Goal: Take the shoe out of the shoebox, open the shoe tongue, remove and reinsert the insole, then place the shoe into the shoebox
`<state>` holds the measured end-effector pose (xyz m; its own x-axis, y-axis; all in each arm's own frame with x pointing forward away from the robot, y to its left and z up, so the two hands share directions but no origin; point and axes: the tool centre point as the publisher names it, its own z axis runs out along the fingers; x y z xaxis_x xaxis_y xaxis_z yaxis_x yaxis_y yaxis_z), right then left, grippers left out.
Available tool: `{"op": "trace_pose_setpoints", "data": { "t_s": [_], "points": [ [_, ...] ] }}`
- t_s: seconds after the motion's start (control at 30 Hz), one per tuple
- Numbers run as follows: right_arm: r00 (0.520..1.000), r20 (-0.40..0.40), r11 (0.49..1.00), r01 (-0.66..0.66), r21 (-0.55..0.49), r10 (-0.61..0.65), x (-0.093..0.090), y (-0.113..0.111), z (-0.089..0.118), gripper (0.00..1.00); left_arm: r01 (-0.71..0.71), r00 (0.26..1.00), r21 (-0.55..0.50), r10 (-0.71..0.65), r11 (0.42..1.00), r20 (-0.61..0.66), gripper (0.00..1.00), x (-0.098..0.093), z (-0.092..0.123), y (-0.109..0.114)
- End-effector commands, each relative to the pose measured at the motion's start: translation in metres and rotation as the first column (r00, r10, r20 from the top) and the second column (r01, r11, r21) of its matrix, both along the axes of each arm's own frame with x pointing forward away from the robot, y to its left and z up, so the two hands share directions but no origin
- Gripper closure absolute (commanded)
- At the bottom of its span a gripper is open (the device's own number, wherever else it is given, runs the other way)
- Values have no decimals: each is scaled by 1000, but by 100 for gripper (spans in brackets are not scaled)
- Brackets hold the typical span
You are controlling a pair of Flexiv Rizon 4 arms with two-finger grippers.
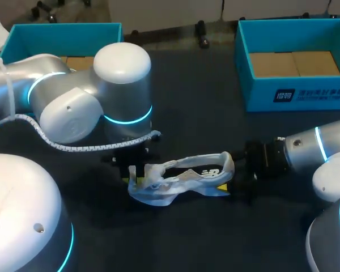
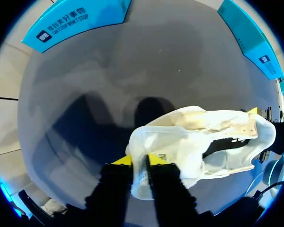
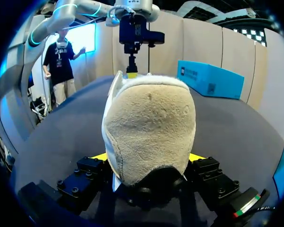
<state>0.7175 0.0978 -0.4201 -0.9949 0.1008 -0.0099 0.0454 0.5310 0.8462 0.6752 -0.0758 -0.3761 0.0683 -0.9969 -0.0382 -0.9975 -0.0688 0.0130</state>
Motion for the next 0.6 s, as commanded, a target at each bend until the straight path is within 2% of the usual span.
{"op": "trace_pose_setpoints", "data": {
  "t_s": [0.03,0.07,0.1,0.17,0.23,0.6],
  "points": [
    [1000,-2,1000,2,-7,-2,0,5,-5,100,-9,1000,-29,10,1000,14,27,-3,1,10],
    [1000,-2,1000,2,-7,-2,0,5,-5,100,-10,1000,-30,11,999,15,18,-3,2,10],
    [1000,-2,1000,2,-7,-2,0,5,-5,100,-13,1000,-37,13,999,20,13,-4,4,11],
    [1000,-2,1000,2,-7,-2,0,5,-5,100,-12,1000,-40,13,999,23,5,-3,6,12],
    [1000,-2,1000,2,-7,-2,0,5,-5,100,-4,1000,-50,5,999,29,1,-3,9,11],
    [1000,-2,1000,2,-7,-2,0,5,-5,100,89,994,-154,-79,984,68,0,7,31,-11]
  ]
}}
